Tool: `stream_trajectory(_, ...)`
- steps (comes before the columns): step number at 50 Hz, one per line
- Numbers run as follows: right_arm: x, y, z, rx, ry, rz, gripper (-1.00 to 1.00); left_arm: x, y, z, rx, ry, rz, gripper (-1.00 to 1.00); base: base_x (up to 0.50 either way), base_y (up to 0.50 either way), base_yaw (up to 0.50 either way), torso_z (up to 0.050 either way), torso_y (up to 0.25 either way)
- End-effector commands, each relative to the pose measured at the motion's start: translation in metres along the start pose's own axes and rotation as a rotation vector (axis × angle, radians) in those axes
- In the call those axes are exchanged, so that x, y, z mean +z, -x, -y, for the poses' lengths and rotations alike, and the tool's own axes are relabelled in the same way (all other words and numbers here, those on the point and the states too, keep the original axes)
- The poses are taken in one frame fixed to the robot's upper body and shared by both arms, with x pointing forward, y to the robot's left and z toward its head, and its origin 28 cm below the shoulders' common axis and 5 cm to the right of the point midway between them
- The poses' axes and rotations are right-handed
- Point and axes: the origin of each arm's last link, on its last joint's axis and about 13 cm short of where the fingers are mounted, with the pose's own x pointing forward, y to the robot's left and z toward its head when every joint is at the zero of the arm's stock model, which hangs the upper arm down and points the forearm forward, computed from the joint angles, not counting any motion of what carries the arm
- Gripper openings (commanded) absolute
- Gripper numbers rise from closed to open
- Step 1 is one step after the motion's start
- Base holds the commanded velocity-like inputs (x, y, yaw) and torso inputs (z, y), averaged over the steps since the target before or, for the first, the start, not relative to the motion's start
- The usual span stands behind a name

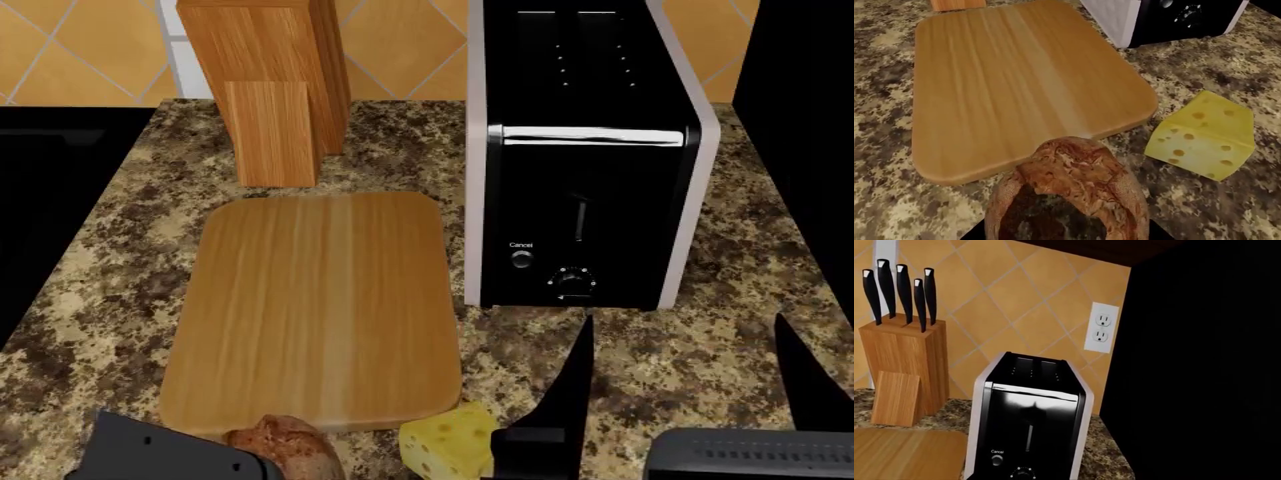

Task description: Place the bread and cheese on the cutting board.

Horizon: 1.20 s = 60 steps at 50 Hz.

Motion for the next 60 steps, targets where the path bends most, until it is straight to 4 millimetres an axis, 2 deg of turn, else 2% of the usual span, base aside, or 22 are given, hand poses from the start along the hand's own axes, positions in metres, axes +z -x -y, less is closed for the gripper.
stream_trajectory(1,0.002,-0.007,-0.001,-0.010,-0.031,0.019,1.00,-0.001,-0.010,-0.002,-0.001,0.065,0.000,1.00,0.00,0.00,0.00,0.000,0.000)
stream_trajectory(2,0.002,-0.007,-0.001,-0.010,-0.031,0.019,1.00,-0.001,-0.010,-0.002,0.000,0.066,0.004,1.00,0.00,0.00,0.00,0.000,0.000)
stream_trajectory(3,0.002,-0.006,-0.001,-0.011,-0.031,0.018,1.00,-0.001,-0.010,-0.002,0.007,0.056,0.018,-1.00,0.00,0.00,0.00,0.000,0.000)
stream_trajectory(8,0.002,-0.007,-0.001,-0.008,-0.030,0.019,1.00,0.005,-0.004,0.000,0.019,0.029,0.055,-1.00,0.00,0.00,0.00,0.000,0.000)
stream_trajectory(12,0.002,-0.007,-0.001,-0.009,-0.030,0.018,1.00,0.018,0.004,0.000,0.022,0.026,0.109,-1.00,0.00,0.00,0.00,0.000,0.000)
stream_trajectory(19,0.003,-0.006,-0.001,-0.011,-0.031,0.019,1.00,0.055,0.024,-0.003,0.026,0.026,0.217,-1.00,0.00,0.00,0.00,0.000,0.000)
stream_trajectory(25,0.002,-0.006,0.000,-0.011,-0.033,0.018,1.00,0.089,0.022,-0.011,0.023,0.017,0.268,-1.00,0.00,0.00,0.00,0.000,0.000)
stream_trajectory(28,0.002,-0.006,0.000,-0.012,-0.033,0.017,1.00,0.099,0.017,-0.015,0.030,0.005,0.276,-1.00,0.00,0.00,0.00,0.000,0.000)
stream_trajectory(33,0.001,-0.006,0.001,-0.014,-0.033,0.016,1.00,0.132,-0.010,-0.031,0.050,-0.001,0.270,-1.00,0.00,0.00,0.00,0.000,0.000)
stream_trajectory(35,0.001,-0.006,0.001,-0.014,-0.033,0.015,1.00,0.138,-0.019,-0.035,0.059,-0.005,0.262,-1.00,0.00,0.00,0.00,0.000,0.000)
stream_trajectory(36,0.001,-0.007,0.000,-0.015,-0.033,0.015,1.00,0.147,-0.029,-0.039,0.058,0.001,0.254,-1.00,0.00,0.00,0.00,0.000,0.000)
stream_trajectory(38,0.001,-0.007,0.000,-0.014,-0.033,0.015,1.00,0.151,-0.036,-0.042,0.045,0.044,0.235,-1.00,0.00,0.00,0.00,0.000,0.000)
stream_trajectory(40,0.000,-0.007,0.000,-0.012,-0.032,0.012,1.00,0.161,-0.053,-0.047,0.045,0.069,0.218,-1.00,0.00,0.00,0.00,0.000,0.000)
stream_trajectory(44,-0.001,-0.007,0.000,-0.012,-0.032,0.010,1.00,0.175,-0.078,-0.050,0.058,0.039,0.207,-1.00,0.00,0.00,0.00,0.000,0.000)
stream_trajectory(48,-0.002,-0.007,0.000,-0.011,-0.032,0.008,1.00,0.176,-0.100,-0.051,0.075,0.056,0.157,-1.00,0.00,0.00,0.00,0.000,0.000)
stream_trajectory(51,-0.001,-0.006,0.001,-0.012,-0.033,0.008,1.00,0.170,-0.115,-0.053,0.093,0.056,0.123,-1.00,0.00,0.00,0.00,0.000,0.000)
stream_trajectory(60,-0.004,-0.007,-0.001,-0.007,-0.035,0.006,1.00,0.158,-0.131,-0.056,0.113,0.064,0.102,-1.00,0.00,0.00,0.00,0.000,0.000)
